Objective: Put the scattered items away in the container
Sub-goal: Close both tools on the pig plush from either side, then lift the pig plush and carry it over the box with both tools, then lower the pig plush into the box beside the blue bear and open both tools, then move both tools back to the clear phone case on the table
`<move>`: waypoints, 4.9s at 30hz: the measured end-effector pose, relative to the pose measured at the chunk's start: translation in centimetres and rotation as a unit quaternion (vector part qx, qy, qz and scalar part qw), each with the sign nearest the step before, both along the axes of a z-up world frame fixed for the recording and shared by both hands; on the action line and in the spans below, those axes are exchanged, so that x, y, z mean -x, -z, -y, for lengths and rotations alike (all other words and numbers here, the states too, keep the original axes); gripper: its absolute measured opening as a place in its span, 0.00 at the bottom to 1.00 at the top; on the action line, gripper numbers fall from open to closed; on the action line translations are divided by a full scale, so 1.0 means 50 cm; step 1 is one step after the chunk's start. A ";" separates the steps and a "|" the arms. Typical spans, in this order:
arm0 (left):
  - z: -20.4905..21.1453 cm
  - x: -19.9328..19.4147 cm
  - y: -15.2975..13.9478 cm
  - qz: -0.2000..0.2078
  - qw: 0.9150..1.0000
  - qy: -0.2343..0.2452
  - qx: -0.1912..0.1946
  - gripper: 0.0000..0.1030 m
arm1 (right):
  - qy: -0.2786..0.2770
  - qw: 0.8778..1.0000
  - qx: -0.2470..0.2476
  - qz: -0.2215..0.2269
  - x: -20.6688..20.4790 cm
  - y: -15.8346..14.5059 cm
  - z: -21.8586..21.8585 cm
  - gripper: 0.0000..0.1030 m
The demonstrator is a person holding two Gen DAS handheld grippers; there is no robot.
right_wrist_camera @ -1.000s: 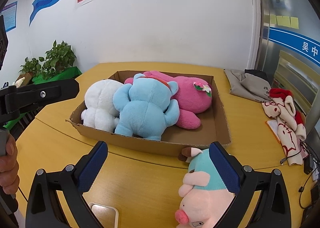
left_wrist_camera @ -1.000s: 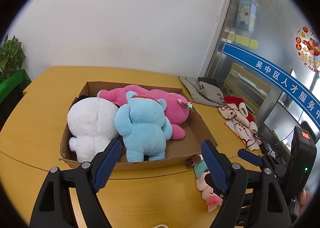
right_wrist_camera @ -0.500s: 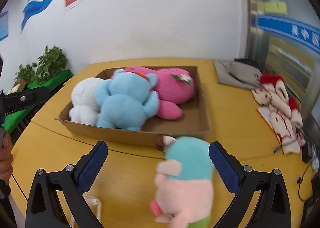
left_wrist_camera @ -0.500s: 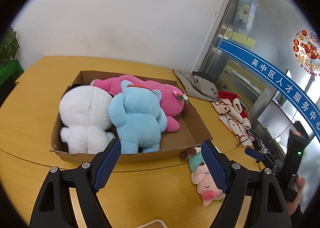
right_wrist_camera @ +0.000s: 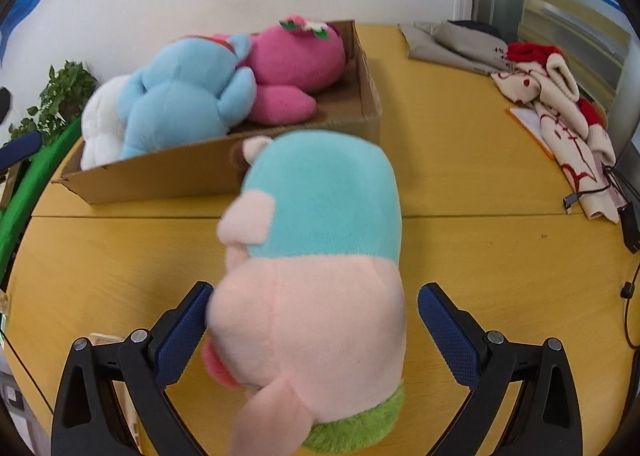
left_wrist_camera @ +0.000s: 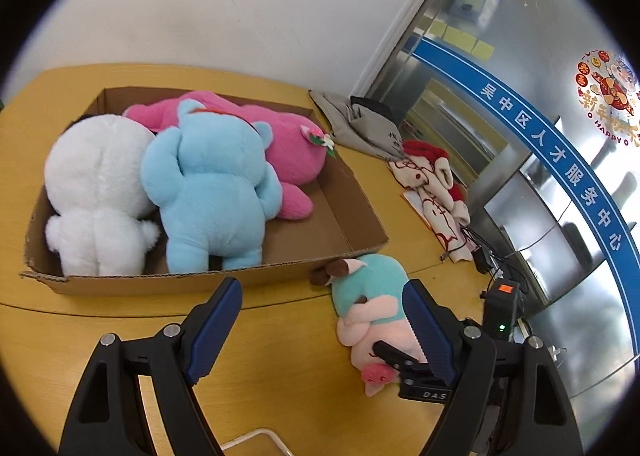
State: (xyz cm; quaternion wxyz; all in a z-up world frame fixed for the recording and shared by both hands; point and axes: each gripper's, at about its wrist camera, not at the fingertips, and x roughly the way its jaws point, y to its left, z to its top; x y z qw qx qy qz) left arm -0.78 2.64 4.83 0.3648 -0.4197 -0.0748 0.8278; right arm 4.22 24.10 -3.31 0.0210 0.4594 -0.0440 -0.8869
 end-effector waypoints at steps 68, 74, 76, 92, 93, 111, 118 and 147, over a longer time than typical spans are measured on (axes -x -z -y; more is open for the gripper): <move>-0.240 0.050 -0.145 -0.032 0.994 0.092 0.057 0.57 | -0.091 0.983 0.000 -0.157 -0.032 -0.245 0.122 0.78; -0.277 0.097 -0.279 -0.091 0.990 0.091 0.057 0.56 | -0.096 0.974 -0.010 -0.204 0.043 -0.372 0.100 0.78; -0.288 0.120 -0.310 -0.101 0.989 0.087 0.061 0.56 | -0.098 0.973 -0.008 -0.210 0.069 -0.404 0.097 0.78; -0.357 0.365 -0.127 -0.035 0.988 0.080 0.127 0.56 | -0.100 0.984 0.053 -0.139 0.325 -0.288 0.056 0.78; -0.359 0.374 -0.105 -0.027 0.987 0.080 0.134 0.56 | -0.101 0.984 0.062 -0.131 0.334 -0.260 0.054 0.78; -0.354 0.358 0.091 0.034 0.984 0.083 0.153 0.62 | -0.084 0.993 0.066 -0.055 0.333 -0.038 0.039 0.80; -0.338 0.354 0.098 0.023 0.988 0.067 0.137 0.75 | -0.080 0.995 0.054 -0.030 0.344 -0.024 0.037 0.91; 0.049 -0.037 -0.113 -0.181 0.977 -0.095 0.063 0.83 | -0.050 0.986 -0.037 -0.152 0.032 -0.214 0.138 1.00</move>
